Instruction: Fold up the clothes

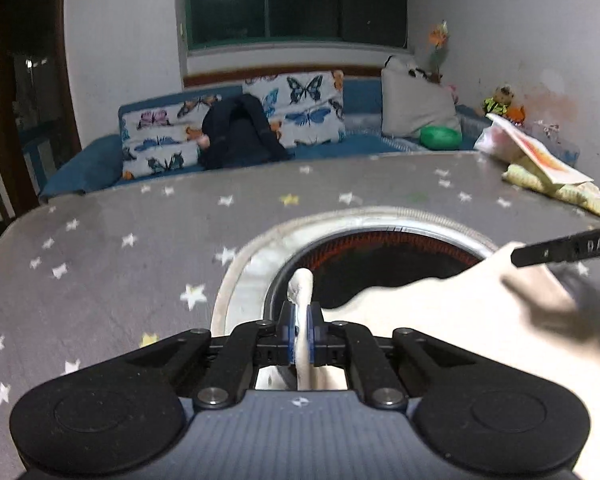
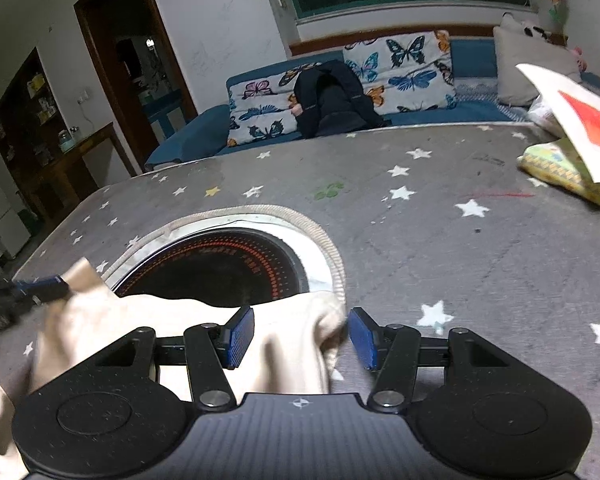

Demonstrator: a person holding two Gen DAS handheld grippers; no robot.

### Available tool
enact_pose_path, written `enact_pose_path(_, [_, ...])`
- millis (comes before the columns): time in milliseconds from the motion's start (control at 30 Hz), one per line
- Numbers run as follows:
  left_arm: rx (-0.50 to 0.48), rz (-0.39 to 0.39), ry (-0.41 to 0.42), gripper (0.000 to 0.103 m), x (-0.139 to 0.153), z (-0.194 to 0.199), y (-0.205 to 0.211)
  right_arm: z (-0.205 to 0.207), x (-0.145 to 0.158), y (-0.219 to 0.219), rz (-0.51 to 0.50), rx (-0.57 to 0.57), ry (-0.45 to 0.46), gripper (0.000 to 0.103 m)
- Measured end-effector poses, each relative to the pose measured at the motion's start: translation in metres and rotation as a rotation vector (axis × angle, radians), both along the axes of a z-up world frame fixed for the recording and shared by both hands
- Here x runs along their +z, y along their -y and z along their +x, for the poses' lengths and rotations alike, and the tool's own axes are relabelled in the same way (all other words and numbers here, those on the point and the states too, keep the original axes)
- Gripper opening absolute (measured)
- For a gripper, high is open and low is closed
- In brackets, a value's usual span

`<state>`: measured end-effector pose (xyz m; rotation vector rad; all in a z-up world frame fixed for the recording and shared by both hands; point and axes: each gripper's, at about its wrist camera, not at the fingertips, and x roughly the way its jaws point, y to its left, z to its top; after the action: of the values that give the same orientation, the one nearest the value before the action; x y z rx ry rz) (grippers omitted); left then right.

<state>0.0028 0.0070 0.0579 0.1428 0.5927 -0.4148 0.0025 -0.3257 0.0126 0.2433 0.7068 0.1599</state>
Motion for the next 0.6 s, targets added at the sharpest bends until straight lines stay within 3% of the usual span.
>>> enact_pose_path(100, [0.005,0.013,-0.024,0.015,-0.009,0.010,-0.002,0.007,-0.002,0.000,0.021,-0.005,-0.019,0.056])
enact_pose_path(167, [0.008,0.022,-0.039,0.039,-0.015,0.017,-0.003,0.011,-0.003,0.002,0.036,-0.012,-0.025,0.056])
enact_pose_path(233, [0.011,0.030,-0.055,0.050,-0.021,0.023,-0.004,0.015,-0.005,0.002,0.050,-0.019,-0.029,0.052])
enact_pose_path(300, [0.017,0.030,-0.061,0.050,-0.024,0.028,-0.006,0.018,-0.007,0.004,0.068,-0.027,-0.037,0.046])
enact_pose_path(333, [0.021,0.025,-0.059,0.049,-0.025,0.030,-0.007,0.020,-0.009,0.004,0.078,-0.027,-0.043,0.040])
enact_pose_path(400, [0.030,0.014,-0.054,0.034,-0.025,0.033,-0.009,0.023,-0.010,0.004,0.079,-0.030,-0.049,0.031])
enact_pose_path(433, [0.034,0.009,-0.052,0.014,-0.026,0.034,-0.011,0.024,-0.010,0.004,0.079,-0.028,-0.051,0.024])
enact_pose_path(467, [0.039,0.004,-0.049,0.001,-0.026,0.036,-0.012,0.025,-0.009,0.003,0.079,-0.028,-0.046,0.022])
enact_pose_path(600, [0.056,-0.017,-0.040,0.000,-0.028,0.042,-0.017,0.019,0.004,0.003,0.080,-0.028,0.031,0.013])
